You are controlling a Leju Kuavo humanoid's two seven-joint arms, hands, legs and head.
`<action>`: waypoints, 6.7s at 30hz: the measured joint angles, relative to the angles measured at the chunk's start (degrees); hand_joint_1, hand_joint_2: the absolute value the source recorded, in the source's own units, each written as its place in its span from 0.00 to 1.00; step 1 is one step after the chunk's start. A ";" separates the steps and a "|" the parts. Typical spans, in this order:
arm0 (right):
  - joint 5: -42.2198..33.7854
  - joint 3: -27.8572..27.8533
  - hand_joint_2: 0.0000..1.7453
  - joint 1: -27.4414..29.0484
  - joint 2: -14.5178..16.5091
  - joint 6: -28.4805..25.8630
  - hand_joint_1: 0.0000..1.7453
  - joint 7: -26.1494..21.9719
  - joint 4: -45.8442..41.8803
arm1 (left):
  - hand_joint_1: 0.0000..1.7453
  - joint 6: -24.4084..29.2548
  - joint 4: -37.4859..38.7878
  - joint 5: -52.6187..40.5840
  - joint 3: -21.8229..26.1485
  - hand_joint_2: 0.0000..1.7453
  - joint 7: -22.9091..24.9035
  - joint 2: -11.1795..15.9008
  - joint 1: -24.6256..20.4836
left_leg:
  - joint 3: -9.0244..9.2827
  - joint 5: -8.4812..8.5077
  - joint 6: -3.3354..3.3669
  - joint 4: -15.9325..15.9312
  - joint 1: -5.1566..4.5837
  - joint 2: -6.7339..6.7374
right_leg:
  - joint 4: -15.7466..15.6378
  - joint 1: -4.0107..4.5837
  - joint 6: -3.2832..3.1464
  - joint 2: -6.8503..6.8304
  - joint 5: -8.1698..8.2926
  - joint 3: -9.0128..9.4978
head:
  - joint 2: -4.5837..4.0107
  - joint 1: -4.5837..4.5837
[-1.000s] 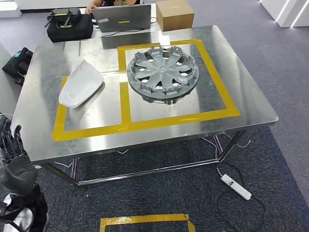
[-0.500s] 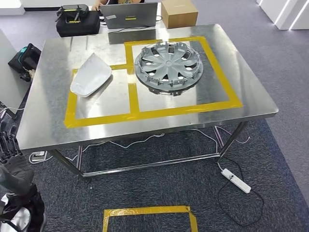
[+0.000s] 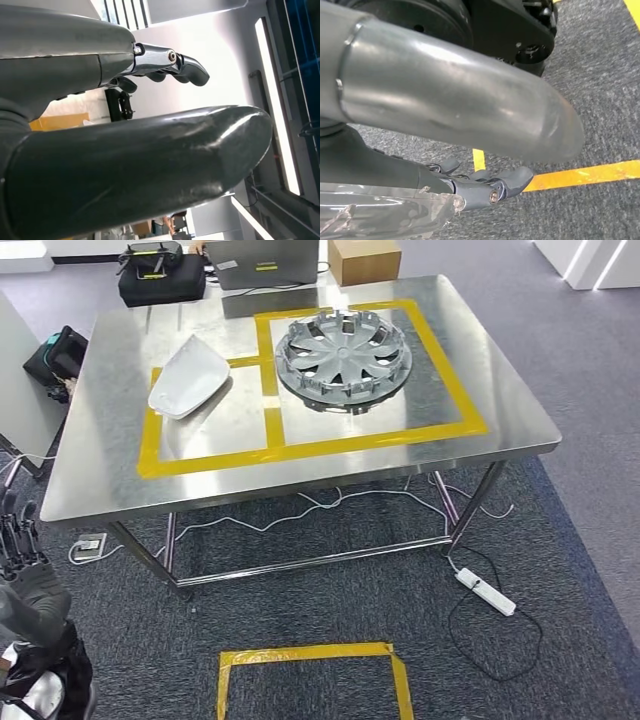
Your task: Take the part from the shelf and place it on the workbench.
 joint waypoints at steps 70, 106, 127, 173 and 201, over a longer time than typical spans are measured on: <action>-0.45 0.13 0.00 0.66 0.66 0.79 0.00 1.03 0.15 | 0.00 0.55 0.19 -0.34 0.05 0.00 -0.01 1.04 -0.27 | -3.13 4.29 3.71 -2.62 -0.64 0.41 | 15.40 0.14 1.66 0.02 -8.93 -5.90 | 0.00 0.22; -0.21 0.61 0.00 0.90 0.56 -1.20 0.00 -0.15 0.20 | 0.00 1.84 -0.01 -1.34 0.14 0.00 -0.01 0.61 0.76 | -3.30 4.05 2.85 -1.80 -0.32 3.01 | 5.52 -0.03 1.76 -1.53 -5.23 1.87 | 0.00 0.56; -0.84 0.86 0.00 0.78 0.51 -0.16 0.00 -0.83 0.25 | 0.00 0.09 -0.28 0.07 0.39 0.00 0.00 0.35 0.75 | -4.33 3.74 2.05 -0.69 -0.01 -2.05 | 0.71 -0.07 0.71 5.90 -2.03 1.30 | 0.00 0.11; -2.67 3.32 0.00 0.20 0.45 0.03 0.00 -1.03 0.39 | 0.00 0.89 9.17 -7.64 1.43 0.25 4.34 -1.00 2.26 | -3.24 2.02 1.29 -0.14 -0.83 4.76 | 1.04 0.39 -0.64 -1.50 -2.52 1.91 | 0.00 0.64; -2.74 7.38 0.00 -0.40 0.50 0.99 0.00 4.10 0.37 | 0.00 17.42 92.18 -9.86 7.77 1.00 36.11 -2.36 -13.36 | -3.32 2.48 1.58 -0.37 -0.80 4.37 | 1.44 0.25 0.61 -2.09 -2.69 1.77 | 0.00 0.88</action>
